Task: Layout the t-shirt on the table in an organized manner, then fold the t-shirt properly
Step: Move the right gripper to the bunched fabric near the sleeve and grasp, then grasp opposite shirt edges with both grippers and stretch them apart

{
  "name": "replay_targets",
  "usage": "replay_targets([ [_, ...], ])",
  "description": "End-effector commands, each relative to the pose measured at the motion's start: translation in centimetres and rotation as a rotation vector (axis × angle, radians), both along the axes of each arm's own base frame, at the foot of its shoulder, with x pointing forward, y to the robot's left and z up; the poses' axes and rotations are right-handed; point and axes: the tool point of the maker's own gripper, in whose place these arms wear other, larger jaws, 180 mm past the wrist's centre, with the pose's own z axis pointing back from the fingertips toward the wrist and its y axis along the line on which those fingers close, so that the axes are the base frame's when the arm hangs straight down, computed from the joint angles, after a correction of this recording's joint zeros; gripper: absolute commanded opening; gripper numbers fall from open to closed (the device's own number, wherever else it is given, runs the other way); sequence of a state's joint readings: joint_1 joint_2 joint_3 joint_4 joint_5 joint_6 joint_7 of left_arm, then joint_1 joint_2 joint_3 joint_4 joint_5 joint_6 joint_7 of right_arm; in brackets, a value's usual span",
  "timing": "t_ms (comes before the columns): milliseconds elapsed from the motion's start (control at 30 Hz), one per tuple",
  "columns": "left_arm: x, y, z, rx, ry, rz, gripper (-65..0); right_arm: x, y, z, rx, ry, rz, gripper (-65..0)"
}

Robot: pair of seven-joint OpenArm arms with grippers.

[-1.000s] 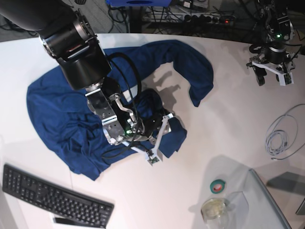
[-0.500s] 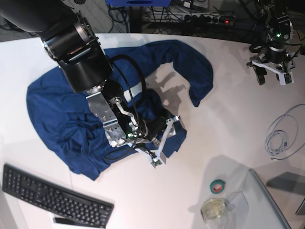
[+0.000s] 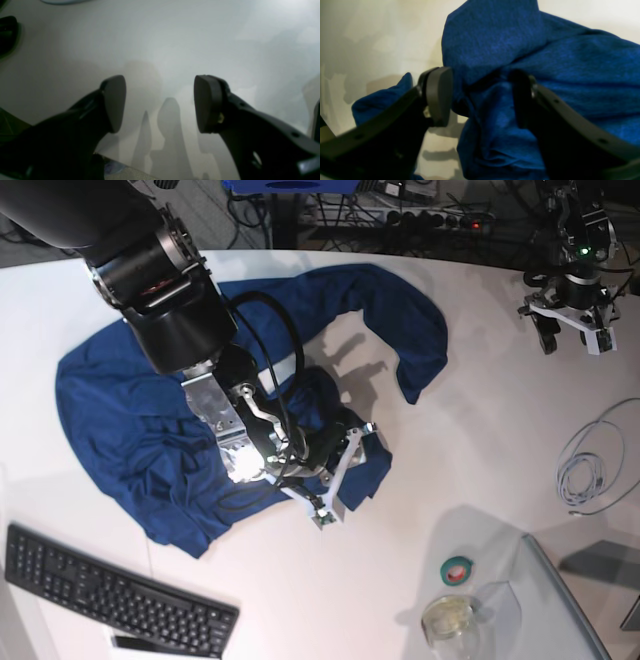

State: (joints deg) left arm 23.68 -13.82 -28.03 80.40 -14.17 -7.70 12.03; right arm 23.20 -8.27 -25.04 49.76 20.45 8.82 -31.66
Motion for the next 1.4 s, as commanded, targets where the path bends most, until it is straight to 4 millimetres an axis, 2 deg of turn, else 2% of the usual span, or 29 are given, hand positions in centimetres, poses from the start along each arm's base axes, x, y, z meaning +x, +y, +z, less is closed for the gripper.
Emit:
replay_targets([
  [0,0.6,0.8,1.2,0.029,-0.035,-0.004,-23.9,1.5,1.2,2.2,0.052,-0.045,-0.005,-37.5],
  [100,0.5,0.8,1.1,0.028,-0.033,-0.003,-23.9,1.3,2.0,2.6,0.125,-0.009,-0.027,-55.5],
  [267,0.5,0.8,1.1,0.028,-0.033,-0.003,-23.9,1.7,2.1,3.2,0.133,-0.014,-0.026,-64.8],
  [333,0.5,0.8,1.1,0.028,-0.033,-0.003,-23.9,2.0,2.4,4.2,0.141,-0.033,-0.016,-65.0],
  [467,0.5,0.8,1.1,0.028,-0.033,-0.003,-23.9,0.6,4.6,6.0,0.119,-0.073,0.097,-65.0],
  [500,0.6,0.8,1.2,0.029,-0.035,-0.004,-23.9,0.1,5.4,6.6,0.115,-0.091,0.136,-65.0],
  [633,0.7,0.8,1.4,0.031,-0.04,-0.006,-23.9,-4.1,8.5,7.7,0.103,-0.118,0.291,-65.0],
  [733,0.7,0.8,1.4,0.032,-0.04,-0.007,-23.9,-7.4,10.0,6.7,0.066,-0.104,0.4,-65.0],
  [800,0.7,0.8,1.4,0.032,-0.04,-0.007,-23.9,-8.9,9.8,4.1,0.011,-0.057,0.438,-64.8],
  [900,0.8,0.8,1.4,0.031,-0.04,-0.006,-23.9,-9.2,8.6,1.6,-0.031,0.0,0.42,-64.4],
  [967,0.8,0.8,1.3,0.03,-0.041,-0.004,-23.9,-9.2,8.7,2.2,-0.027,-0.01,0.427,-59.7],
  [1033,1.0,0.7,1.5,0.032,-0.047,-0.009,-23.9,-9.4,7.3,3.5,-0.054,-0.027,0.455,-51.2],
  [1100,1.5,0.2,1.8,0.027,-0.056,-0.021,-23.9,-9.0,5.7,6.1,-0.05,-0.081,0.458,-41.7],
  [1167,2.1,-0.3,2.7,0.028,-0.084,-0.031,-23.9,-7.3,2.2,8.7,-0.024,-0.146,0.369,-32.9],
  [1233,3.1,-1.9,3.4,0.021,-0.109,-0.075,-24.0,-5.4,-3.3,10.3,0.004,-0.185,0.196,-28.7],
  [1300,4.4,-4.7,4.1,0.005,-0.134,-0.15,-25.5,-3.8,-10.1,10.0,0.001,-0.172,-0.017,-29.4],
  [1333,5.1,-6.5,4.3,-0.01,-0.147,-0.196,-29.5,-3.6,-13.8,9.3,-0.006,-0.148,-0.133,-30.2],
  [1367,5.7,-8.6,4.5,-0.029,-0.157,-0.247,-36.5,-3.7,-17.2,8.3,-0.013,-0.119,-0.24,-30.5],
])
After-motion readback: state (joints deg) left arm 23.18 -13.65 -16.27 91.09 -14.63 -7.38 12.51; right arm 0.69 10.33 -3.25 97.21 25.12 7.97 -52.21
